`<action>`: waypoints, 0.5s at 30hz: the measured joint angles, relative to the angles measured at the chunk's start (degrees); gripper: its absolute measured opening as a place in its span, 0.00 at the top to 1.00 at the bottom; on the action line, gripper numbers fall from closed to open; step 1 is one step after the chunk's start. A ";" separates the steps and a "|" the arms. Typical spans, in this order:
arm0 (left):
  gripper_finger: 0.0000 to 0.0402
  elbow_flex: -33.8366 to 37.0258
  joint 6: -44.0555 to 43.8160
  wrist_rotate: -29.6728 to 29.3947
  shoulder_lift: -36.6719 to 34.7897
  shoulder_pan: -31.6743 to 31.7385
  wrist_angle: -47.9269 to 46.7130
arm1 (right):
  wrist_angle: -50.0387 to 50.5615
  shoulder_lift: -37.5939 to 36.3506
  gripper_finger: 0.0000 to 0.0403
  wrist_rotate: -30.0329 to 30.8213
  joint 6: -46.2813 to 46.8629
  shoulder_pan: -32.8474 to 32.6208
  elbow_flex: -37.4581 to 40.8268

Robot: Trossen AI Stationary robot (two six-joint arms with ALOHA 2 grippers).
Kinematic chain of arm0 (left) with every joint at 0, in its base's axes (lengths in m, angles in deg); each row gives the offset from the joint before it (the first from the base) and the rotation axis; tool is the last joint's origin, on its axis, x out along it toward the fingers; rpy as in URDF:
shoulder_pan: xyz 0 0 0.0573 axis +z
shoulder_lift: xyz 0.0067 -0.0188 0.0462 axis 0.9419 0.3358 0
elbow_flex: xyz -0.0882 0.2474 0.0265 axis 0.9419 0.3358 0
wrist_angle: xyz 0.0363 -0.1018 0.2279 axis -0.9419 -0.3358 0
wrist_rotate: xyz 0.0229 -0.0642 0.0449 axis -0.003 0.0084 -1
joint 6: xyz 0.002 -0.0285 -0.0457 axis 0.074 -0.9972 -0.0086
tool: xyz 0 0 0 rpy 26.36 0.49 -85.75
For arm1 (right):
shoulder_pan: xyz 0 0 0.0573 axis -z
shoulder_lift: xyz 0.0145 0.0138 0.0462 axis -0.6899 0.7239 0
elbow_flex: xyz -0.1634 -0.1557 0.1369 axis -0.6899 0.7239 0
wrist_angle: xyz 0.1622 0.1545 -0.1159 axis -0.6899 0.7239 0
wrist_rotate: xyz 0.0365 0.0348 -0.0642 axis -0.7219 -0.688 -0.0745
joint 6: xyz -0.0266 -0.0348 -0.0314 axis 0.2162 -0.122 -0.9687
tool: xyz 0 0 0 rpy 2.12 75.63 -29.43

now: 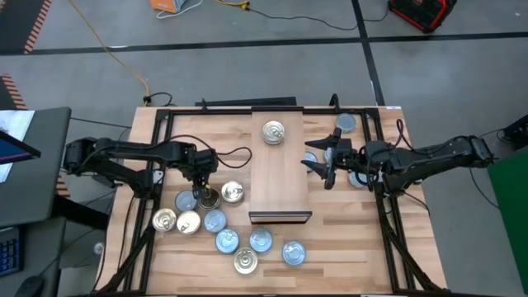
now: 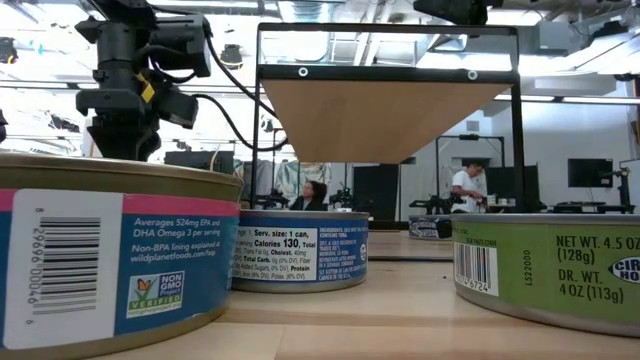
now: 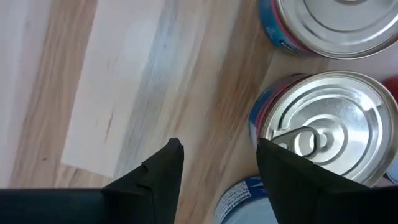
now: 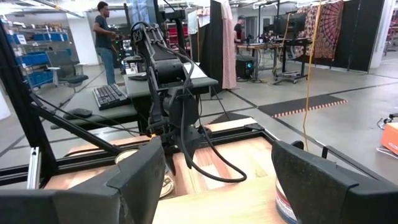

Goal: Stack canned seafood by type on shelf
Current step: Stack the blue and pink tuna can on the shelf on top of the other blue and pink tuna can

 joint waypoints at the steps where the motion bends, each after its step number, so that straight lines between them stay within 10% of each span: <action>1: 0.52 0.00 -0.04 -0.06 0.01 0.00 0.02 | 0.00 0.00 0.21 0.00 0.00 -0.03 0.00; 15: 0.52 0.79 4.39 -3.89 -13.34 -0.29 5.42 | 0.83 -0.01 0.21 0.00 0.44 -0.12 0.00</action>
